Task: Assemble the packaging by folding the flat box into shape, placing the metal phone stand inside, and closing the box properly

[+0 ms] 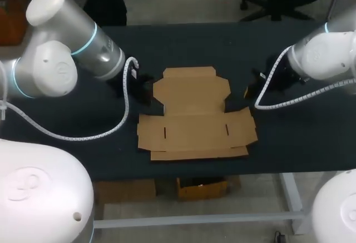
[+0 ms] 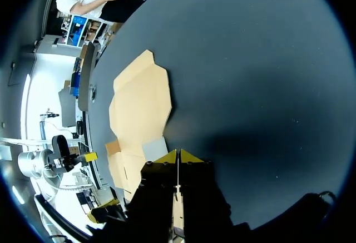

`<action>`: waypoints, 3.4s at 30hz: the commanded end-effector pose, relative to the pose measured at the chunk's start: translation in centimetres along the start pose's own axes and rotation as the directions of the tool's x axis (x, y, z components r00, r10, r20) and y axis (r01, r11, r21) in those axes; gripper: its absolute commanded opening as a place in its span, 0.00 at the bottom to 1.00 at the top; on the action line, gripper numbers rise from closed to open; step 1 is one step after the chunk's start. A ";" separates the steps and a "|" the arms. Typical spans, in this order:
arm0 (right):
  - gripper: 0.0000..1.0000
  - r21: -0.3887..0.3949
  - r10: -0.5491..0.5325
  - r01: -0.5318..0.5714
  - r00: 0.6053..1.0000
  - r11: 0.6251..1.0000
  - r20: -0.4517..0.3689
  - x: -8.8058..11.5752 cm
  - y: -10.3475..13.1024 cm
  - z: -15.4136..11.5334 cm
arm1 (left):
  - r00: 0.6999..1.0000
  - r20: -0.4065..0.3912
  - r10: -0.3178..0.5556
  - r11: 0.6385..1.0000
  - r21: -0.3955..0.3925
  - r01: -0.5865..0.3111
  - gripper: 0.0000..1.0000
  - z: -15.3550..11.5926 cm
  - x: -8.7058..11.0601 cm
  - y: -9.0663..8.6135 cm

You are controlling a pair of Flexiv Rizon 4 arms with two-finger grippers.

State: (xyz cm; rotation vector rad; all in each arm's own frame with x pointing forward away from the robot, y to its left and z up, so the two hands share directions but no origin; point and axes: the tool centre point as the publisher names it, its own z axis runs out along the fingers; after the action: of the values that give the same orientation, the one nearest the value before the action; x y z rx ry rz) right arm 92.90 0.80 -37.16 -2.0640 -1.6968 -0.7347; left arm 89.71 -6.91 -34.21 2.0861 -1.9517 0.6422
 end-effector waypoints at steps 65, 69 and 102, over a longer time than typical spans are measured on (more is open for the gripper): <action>0.00 0.092 0.122 -0.120 0.992 0.989 -0.015 -6.1 -11.3 -8.8 | 0.979 0.022 -0.202 0.979 -0.006 0.202 0.00 -6.3 -3.8 15.7; 0.00 0.092 0.122 -0.120 0.992 0.989 -0.015 -6.1 -11.3 -8.8 | 0.979 0.022 -0.202 0.979 -0.006 0.202 0.00 -6.3 -3.8 15.7; 0.00 0.065 -0.061 0.067 0.994 0.996 -0.093 -7.2 -17.1 -8.0 | 0.992 -0.080 -0.097 0.994 -0.053 0.093 0.00 -3.8 -4.0 19.6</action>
State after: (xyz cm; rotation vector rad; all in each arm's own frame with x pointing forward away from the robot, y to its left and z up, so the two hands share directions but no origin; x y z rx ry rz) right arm 74.31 -5.73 -36.11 -1.9236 -1.7221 -0.7498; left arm 69.75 -3.41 -34.94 2.0754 -1.7931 0.6351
